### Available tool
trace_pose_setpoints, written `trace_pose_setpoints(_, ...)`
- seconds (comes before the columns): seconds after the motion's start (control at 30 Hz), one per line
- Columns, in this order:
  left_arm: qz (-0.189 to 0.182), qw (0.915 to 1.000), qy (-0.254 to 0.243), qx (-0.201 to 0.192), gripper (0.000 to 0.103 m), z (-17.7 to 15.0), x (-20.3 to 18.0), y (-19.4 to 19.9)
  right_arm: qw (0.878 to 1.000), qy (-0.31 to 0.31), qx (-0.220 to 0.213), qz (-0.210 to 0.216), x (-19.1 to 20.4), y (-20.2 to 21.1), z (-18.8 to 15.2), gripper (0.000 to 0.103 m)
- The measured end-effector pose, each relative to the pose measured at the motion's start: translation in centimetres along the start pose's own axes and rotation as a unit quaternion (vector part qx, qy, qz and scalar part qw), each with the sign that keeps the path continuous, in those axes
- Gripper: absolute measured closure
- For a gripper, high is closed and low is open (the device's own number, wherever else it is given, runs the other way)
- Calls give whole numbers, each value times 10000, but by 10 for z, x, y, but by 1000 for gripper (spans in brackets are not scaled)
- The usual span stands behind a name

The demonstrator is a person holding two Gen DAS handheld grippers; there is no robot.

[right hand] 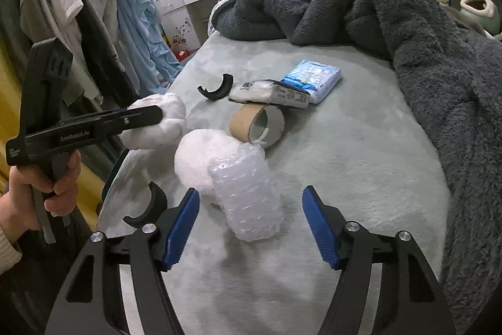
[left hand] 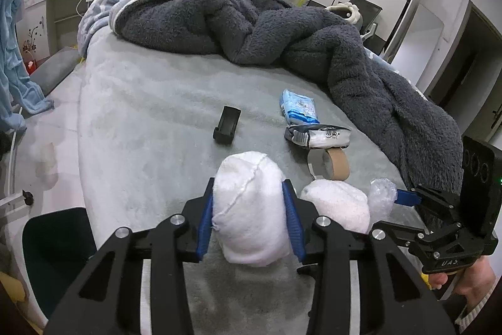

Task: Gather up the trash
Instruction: 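Grasp a white cloth ball with the left tool while the right tool grasps clear bubble wrap, then drop the white ball into the bin with the left tool while the right tool drops the bubble wrap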

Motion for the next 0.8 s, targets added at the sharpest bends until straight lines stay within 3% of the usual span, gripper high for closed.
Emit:
trace_pose_setpoints(0.1,12,10000,-2,-16,60,1,0,0,10000,54,77,-11,1,-3,-1,57)
trace_pose_setpoints(0.2,29,10000,-7,-79,60,4,0,5,9999,69,117,-28,2,-4,0,65)
trace_pose_setpoints(0.37,55,9998,-6,-214,60,9,2,16,10000,5,2,1,8,9,10,66)
trace_pose_setpoints(0.57,241,9990,19,-382,60,14,17,41,9987,-168,-344,-340,5,27,36,67)
trace_pose_setpoints(0.8,728,9961,300,-401,60,8,71,72,9968,-278,-658,-358,30,31,71,66)
Point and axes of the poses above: each gripper's, at about its wrist camera, not at the fingertips, and y roughly against the way its jaws point, x to its left, z to its top, the point moved 10 cm from there along -y, roughly the way its jaws point, and after that the axes turned 9 degrees about -z, right-handed, at the moved point
